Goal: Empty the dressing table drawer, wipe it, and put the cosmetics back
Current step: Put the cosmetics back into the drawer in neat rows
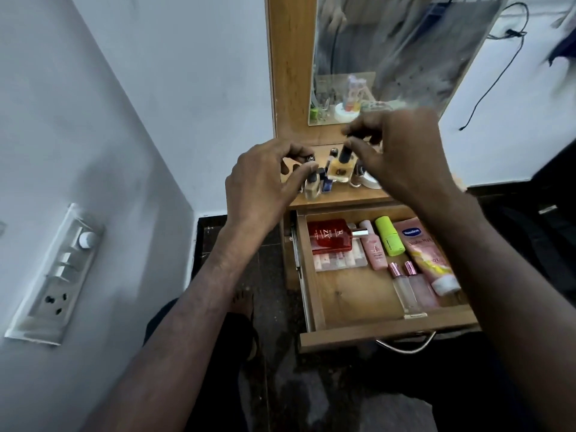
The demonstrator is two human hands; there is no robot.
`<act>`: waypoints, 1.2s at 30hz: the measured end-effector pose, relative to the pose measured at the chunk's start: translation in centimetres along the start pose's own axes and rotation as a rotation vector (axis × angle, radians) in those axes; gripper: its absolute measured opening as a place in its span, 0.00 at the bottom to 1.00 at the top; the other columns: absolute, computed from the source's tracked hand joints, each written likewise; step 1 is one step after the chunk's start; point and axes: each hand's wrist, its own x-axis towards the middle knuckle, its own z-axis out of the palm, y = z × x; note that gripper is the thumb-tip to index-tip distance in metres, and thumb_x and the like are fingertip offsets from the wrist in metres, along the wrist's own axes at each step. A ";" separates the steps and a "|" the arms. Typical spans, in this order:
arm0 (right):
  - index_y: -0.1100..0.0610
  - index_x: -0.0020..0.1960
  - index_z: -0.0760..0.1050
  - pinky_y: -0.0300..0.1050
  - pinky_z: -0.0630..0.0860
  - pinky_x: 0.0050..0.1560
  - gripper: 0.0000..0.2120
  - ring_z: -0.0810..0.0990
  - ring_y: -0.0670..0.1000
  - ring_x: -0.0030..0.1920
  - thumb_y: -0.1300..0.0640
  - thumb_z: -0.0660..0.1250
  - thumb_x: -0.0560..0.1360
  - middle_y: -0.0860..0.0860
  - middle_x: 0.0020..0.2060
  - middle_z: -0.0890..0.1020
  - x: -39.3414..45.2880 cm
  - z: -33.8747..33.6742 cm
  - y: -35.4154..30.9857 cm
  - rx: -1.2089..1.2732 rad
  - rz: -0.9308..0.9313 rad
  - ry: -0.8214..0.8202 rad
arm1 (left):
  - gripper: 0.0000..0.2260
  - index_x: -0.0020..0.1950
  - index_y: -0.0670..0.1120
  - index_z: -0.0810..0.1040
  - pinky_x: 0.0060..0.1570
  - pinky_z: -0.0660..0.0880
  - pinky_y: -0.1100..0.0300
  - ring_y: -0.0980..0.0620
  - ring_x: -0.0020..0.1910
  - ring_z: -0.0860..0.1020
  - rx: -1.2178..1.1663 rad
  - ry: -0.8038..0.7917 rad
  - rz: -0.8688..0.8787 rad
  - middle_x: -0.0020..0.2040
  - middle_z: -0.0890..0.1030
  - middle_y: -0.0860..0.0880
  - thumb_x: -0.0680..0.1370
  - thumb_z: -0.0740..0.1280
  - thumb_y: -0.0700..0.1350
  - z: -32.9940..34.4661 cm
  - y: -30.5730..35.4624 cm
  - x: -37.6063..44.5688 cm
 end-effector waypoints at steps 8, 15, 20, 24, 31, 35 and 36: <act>0.53 0.56 0.86 0.23 0.71 0.46 0.07 0.80 0.37 0.39 0.55 0.74 0.78 0.44 0.44 0.88 -6.1 2.9 1.9 0.076 0.123 0.012 | 0.10 0.57 0.58 0.83 0.38 0.73 0.66 0.59 0.44 0.80 -0.103 0.039 0.009 0.53 0.83 0.63 0.79 0.73 0.59 1.3 -0.2 -1.2; 0.50 0.59 0.85 0.24 0.68 0.41 0.09 0.79 0.36 0.42 0.55 0.74 0.78 0.43 0.46 0.88 -9.8 5.4 3.6 0.103 0.176 -0.153 | 0.12 0.58 0.60 0.84 0.40 0.76 0.66 0.64 0.42 0.78 -0.082 -0.313 0.041 0.49 0.83 0.62 0.77 0.74 0.61 2.4 -0.1 -4.7; 0.49 0.57 0.86 0.29 0.69 0.46 0.08 0.81 0.40 0.45 0.54 0.75 0.78 0.42 0.46 0.88 -12.2 6.7 4.6 0.111 0.151 -0.201 | 0.12 0.56 0.62 0.83 0.35 0.70 0.70 0.66 0.41 0.78 -0.074 -0.377 0.000 0.41 0.77 0.67 0.76 0.74 0.64 4.6 -0.1 -8.1; 0.48 0.55 0.87 0.42 0.76 0.46 0.08 0.82 0.41 0.43 0.54 0.76 0.76 0.42 0.42 0.87 -13.2 6.8 5.0 0.139 0.124 -0.279 | 0.12 0.54 0.61 0.85 0.35 0.71 0.68 0.62 0.41 0.80 -0.130 -0.395 -0.054 0.40 0.80 0.65 0.75 0.75 0.63 5.3 -0.1 -9.0; 0.49 0.52 0.87 0.33 0.73 0.44 0.06 0.81 0.40 0.42 0.53 0.78 0.75 0.43 0.43 0.87 -14.7 6.3 5.7 0.221 0.124 -0.427 | 0.13 0.51 0.63 0.84 0.37 0.70 0.63 0.65 0.42 0.75 0.025 -0.525 0.004 0.40 0.75 0.68 0.73 0.75 0.67 5.8 0.5 -10.1; 0.47 0.52 0.87 0.29 0.73 0.42 0.06 0.83 0.38 0.43 0.51 0.79 0.75 0.39 0.41 0.87 -15.5 6.0 6.3 0.275 0.091 -0.621 | 0.13 0.49 0.62 0.84 0.39 0.71 0.62 0.64 0.42 0.74 0.093 -0.668 0.067 0.39 0.74 0.66 0.72 0.75 0.67 5.3 0.4 -9.7; 0.46 0.53 0.87 0.31 0.74 0.42 0.07 0.83 0.39 0.43 0.51 0.79 0.75 0.39 0.42 0.87 -15.7 6.0 6.3 0.281 0.081 -0.656 | 0.13 0.48 0.62 0.83 0.37 0.68 0.64 0.65 0.40 0.73 0.123 -0.703 0.089 0.39 0.74 0.65 0.72 0.75 0.68 5.2 0.3 -9.6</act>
